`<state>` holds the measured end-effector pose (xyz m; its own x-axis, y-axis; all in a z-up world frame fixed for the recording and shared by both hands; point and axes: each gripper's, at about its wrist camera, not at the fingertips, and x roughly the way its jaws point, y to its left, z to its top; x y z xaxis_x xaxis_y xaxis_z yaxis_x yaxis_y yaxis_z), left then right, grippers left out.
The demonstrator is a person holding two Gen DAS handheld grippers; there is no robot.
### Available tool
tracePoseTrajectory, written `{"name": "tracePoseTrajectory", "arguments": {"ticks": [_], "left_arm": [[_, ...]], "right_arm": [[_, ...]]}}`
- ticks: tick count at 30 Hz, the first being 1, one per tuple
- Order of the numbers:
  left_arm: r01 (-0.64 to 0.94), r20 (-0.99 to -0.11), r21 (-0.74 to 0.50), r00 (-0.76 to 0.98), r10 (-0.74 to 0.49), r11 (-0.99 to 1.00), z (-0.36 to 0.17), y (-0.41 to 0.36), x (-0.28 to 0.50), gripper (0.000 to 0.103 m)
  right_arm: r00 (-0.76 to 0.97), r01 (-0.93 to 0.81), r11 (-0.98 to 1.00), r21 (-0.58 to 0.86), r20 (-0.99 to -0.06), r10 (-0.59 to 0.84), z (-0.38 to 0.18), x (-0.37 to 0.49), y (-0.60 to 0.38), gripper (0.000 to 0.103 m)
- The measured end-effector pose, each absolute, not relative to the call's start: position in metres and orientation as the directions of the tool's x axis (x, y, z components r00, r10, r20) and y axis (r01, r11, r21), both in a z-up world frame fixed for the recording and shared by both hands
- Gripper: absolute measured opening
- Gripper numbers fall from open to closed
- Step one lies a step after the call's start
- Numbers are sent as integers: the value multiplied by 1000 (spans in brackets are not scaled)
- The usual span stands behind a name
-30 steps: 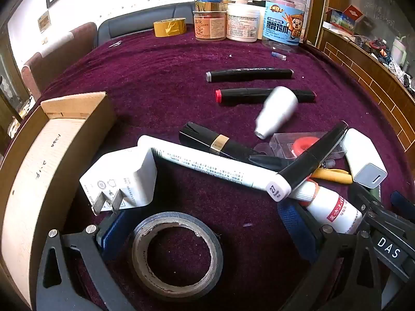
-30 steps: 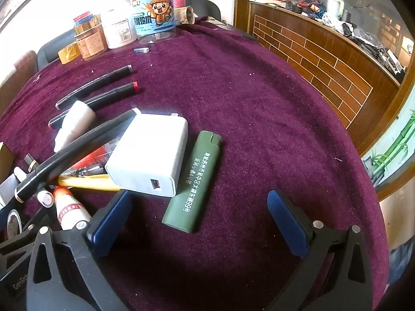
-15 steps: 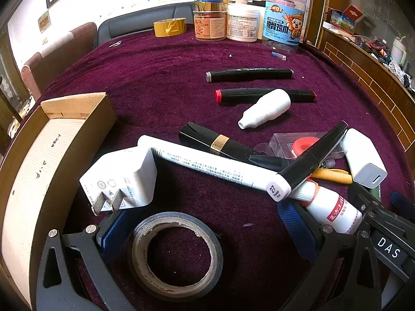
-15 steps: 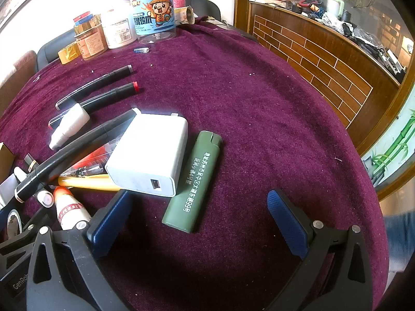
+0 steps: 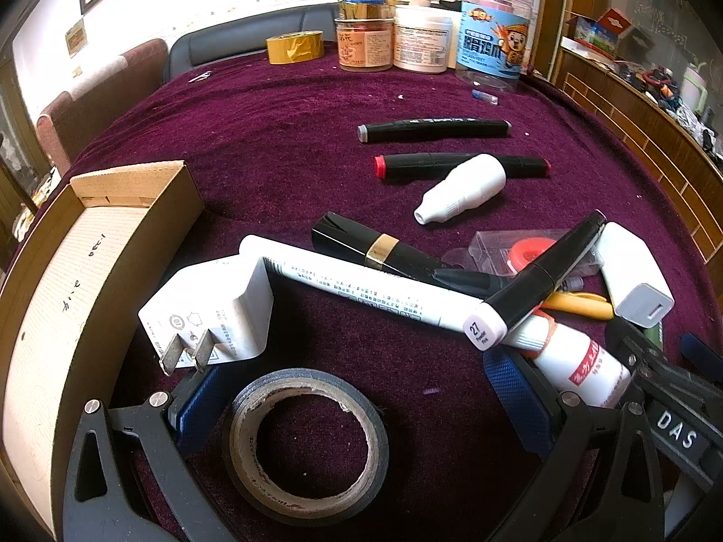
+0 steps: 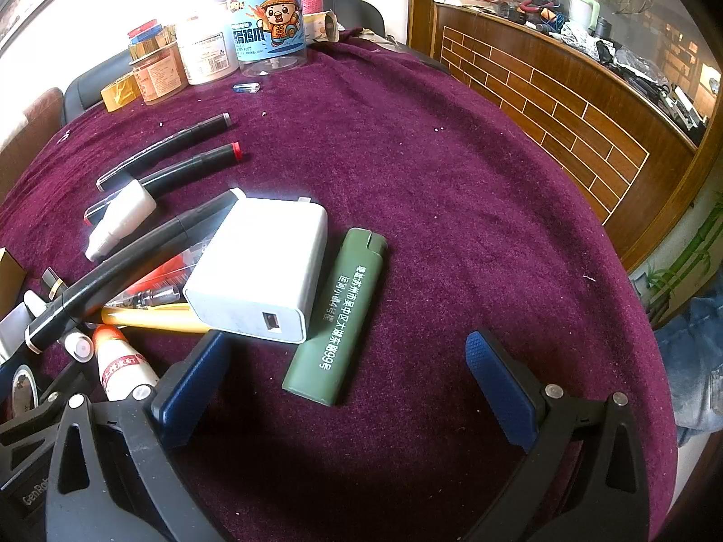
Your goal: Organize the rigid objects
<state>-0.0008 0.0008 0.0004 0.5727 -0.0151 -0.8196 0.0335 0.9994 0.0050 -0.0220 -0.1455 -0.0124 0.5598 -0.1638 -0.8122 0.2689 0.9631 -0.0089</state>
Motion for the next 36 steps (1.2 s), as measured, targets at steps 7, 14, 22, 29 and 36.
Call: {"name": "tracePoseTrajectory", "arguments": {"ticks": [7,14,22,29,36], "left_arm": [[172,-854,7,514,-84,985,5,4,-22,102],[220,-871,17,482,-94,975,5,5,-34,102],[245,-873,11,474,-110,970,5,7,-43,102],[240,-868,26,488,-97,970,4,5,-47,102],[235,-866,15,489,-105,972,4,8,-51,102]], "right_arm": [[543,136,991,16,-837,-61,-10,-29,-150,103],[453,130,991,26,-891,-35,-10,-44,-147,103],[411,105,994,-8,-910,-51,-7,-59,-142,103],[390,98,993,-68,-915,-101,1,-82,-138,103],[817,220,961,-165,-508,-274,106,-160,-131,103]]}}
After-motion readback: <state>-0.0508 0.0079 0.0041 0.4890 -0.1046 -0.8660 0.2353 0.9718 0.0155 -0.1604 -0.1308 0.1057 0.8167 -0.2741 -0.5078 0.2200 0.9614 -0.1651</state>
